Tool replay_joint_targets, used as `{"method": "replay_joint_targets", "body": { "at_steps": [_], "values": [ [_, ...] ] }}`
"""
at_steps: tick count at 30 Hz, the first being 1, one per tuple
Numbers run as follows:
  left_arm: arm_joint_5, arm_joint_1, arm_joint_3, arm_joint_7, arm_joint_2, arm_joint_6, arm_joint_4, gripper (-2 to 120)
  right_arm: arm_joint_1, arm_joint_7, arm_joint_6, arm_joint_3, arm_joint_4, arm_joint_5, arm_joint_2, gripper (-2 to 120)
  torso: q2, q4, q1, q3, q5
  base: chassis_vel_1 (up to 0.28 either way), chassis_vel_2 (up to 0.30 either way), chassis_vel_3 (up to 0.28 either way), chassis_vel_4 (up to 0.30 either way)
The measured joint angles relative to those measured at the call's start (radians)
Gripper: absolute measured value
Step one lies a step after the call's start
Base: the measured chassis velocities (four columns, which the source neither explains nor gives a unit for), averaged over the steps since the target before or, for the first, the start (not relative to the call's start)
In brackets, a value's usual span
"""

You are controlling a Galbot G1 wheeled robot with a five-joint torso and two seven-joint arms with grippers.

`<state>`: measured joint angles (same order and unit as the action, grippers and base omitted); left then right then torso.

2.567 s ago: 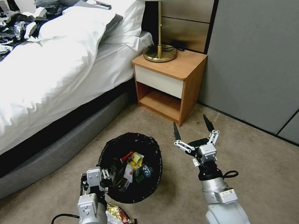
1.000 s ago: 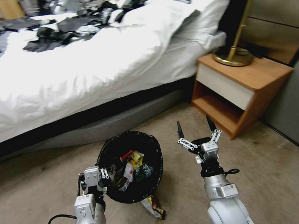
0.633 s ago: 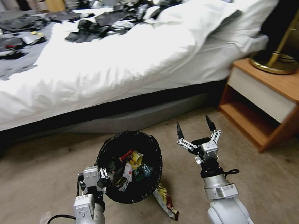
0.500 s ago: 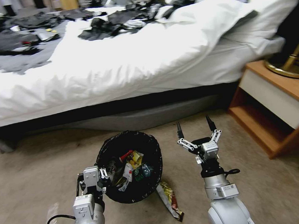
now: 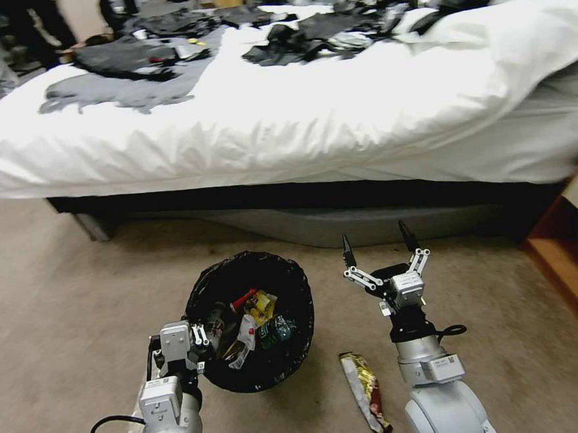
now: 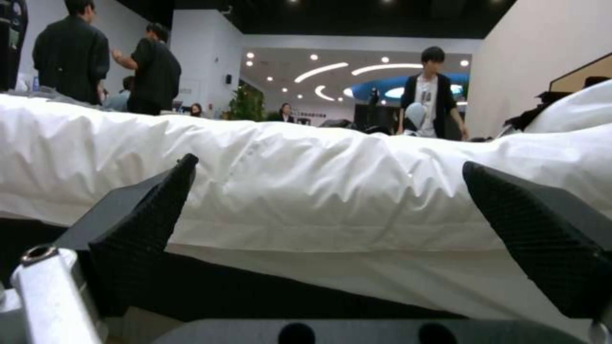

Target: Pick up the trash bin, then pick up the garbage from the floor and place it into the trash bin.

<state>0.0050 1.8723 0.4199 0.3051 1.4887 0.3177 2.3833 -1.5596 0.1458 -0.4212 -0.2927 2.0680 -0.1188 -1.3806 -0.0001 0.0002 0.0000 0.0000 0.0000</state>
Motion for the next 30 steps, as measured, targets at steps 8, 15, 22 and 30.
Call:
{"method": "replay_joint_targets", "body": {
  "at_steps": [8,15,22,30],
  "values": [
    [0.010,0.004,0.011,-0.002,0.014,0.000,-0.004,1,0.028,-0.003,0.008,0.014,-0.010,0.046,0.026,100,0.000,-0.0003,0.000,0.000,0.0000,0.000,0.000,0.000,0.000],
    [0.019,0.011,0.023,-0.003,0.026,-0.001,-0.003,1,0.052,-0.007,0.031,0.019,0.003,0.086,0.051,100,0.000,-0.0001,0.000,0.000,0.0000,0.000,0.000,0.000,0.000],
    [0.021,-0.005,0.020,-0.004,0.035,-0.001,-0.008,1,0.049,-0.009,0.035,0.004,0.000,0.094,0.060,100,0.000,-0.0003,0.000,0.000,0.0000,0.000,0.000,0.000,0.000],
    [0.012,-0.021,0.027,-0.005,0.031,0.002,-0.024,1,0.049,-0.012,0.038,0.004,-0.011,0.095,0.057,100,0.000,-0.0002,0.000,0.000,0.0000,0.000,0.000,0.000,0.000]
  ]
}}
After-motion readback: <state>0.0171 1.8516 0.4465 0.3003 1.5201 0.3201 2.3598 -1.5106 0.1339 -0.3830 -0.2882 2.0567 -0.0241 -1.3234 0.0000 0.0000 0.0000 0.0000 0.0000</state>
